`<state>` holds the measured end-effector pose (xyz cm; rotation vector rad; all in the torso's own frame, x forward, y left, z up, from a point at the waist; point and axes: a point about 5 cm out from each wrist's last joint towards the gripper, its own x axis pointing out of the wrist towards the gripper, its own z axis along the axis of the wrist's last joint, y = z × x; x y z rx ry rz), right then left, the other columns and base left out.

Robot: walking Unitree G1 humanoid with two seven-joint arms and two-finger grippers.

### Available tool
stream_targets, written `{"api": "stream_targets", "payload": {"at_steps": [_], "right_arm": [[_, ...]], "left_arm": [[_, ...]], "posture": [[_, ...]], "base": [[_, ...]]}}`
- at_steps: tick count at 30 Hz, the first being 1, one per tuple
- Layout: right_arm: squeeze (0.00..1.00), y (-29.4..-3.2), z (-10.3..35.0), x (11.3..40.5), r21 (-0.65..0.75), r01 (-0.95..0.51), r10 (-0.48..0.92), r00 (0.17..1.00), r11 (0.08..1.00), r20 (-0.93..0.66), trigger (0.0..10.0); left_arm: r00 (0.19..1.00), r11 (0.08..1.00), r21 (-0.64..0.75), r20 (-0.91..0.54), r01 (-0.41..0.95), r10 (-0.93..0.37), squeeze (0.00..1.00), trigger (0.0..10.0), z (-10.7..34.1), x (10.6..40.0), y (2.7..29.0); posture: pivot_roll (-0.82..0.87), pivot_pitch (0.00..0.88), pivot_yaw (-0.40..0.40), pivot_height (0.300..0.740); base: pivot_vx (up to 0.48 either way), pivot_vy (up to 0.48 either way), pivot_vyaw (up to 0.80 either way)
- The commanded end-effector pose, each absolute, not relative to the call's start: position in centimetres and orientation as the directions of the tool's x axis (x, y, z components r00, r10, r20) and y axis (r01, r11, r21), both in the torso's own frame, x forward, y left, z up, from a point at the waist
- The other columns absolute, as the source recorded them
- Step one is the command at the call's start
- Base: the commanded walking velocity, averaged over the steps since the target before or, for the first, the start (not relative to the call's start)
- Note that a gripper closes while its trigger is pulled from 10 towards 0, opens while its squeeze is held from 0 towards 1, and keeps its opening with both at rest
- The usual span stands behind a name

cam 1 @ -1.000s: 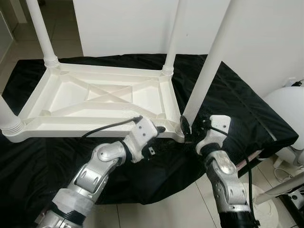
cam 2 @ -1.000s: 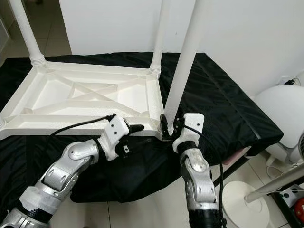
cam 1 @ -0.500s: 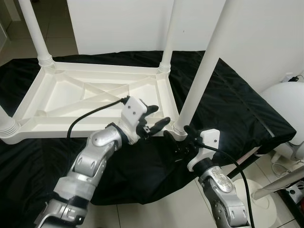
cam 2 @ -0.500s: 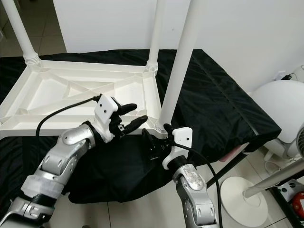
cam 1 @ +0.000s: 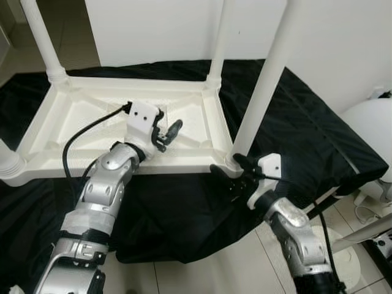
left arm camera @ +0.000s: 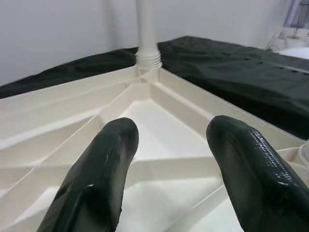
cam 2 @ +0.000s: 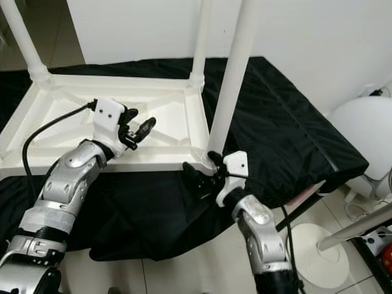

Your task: Building children table

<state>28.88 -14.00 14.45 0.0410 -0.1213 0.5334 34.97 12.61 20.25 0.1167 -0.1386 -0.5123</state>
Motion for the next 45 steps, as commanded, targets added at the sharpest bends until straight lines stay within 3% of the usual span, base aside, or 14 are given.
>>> {"api": "stream_targets", "payload": {"at_steps": [1,7,8,18,21,24,29,39,45], "right_arm": [[0.00,-15.3,14.4,29.3,-0.011,-0.469,0.467,0.876,0.883,0.119,10.0],[0.00,-16.7,14.7,30.1,-0.038,-0.427,0.429,0.895,0.903,0.122,10.0],[0.00,-19.1,14.7,31.2,-0.078,-0.317,0.324,0.940,0.945,0.103,10.0],[0.00,-22.8,14.9,32.1,-0.085,-0.134,0.143,0.982,0.987,0.119,10.0],[0.00,-22.6,14.8,31.9,-0.080,-0.139,0.148,0.981,0.987,0.123,10.0],[0.00,-21.4,14.3,31.3,-0.063,-0.172,0.179,0.974,0.983,0.137,10.0],[0.00,-20.8,13.7,30.6,-0.046,-0.180,0.184,0.973,0.983,0.142,10.0],[0.00,-21.1,13.3,30.0,-0.046,-0.167,0.172,0.975,0.985,0.139,10.0],[0.00,-21.8,13.1,29.6,-0.056,-0.153,0.159,0.979,0.987,0.131,10.0]], "left_arm": [[0.908,0.908,0.143,0.087,0.395,-0.409,0.00,10.0,20.3,35.6,13.1],[0.924,0.913,0.193,0.060,0.361,-0.378,0.00,10.0,20.2,36.0,14.2],[0.919,0.899,0.241,0.064,0.365,-0.390,0.00,10.0,20.1,35.9,14.6],[0.867,0.807,0.363,-0.004,0.465,-0.498,0.00,10.0,18.6,35.2,14.0],[0.851,0.780,0.389,-0.022,0.491,-0.524,0.00,10.0,18.3,35.1,14.1],[0.801,0.687,0.453,-0.115,0.568,-0.587,0.00,10.0,16.9,34.5,15.0],[0.738,0.612,0.451,-0.181,0.650,-0.650,0.00,10.0,16.1,33.8,16.3],[0.704,0.571,0.433,-0.268,0.697,-0.657,0.00,10.0,15.3,33.8,18.6],[0.672,0.489,0.473,-0.396,0.733,-0.626,0.00,10.0,14.5,34.0,21.1]], "posture": [[-0.05,0.080,-0.039,0.740],[-0.05,0.071,-0.041,0.740],[-0.05,0.066,-0.035,0.740],[-0.04,0.059,-0.018,0.740],[-0.04,0.060,-0.016,0.740],[-0.04,0.059,-0.011,0.740],[-0.05,0.057,-0.003,0.740],[-0.06,0.057,0.003,0.740],[-0.07,0.045,0.012,0.740]], "base": [[0.000,0.000,0.00],[0.000,0.000,0.00],[0.000,0.000,0.00],[0.000,0.000,0.00],[0.000,0.000,0.00],[0.000,0.000,0.00],[0.000,0.000,0.00],[0.000,0.000,0.00],[0.000,0.000,0.00]]}}
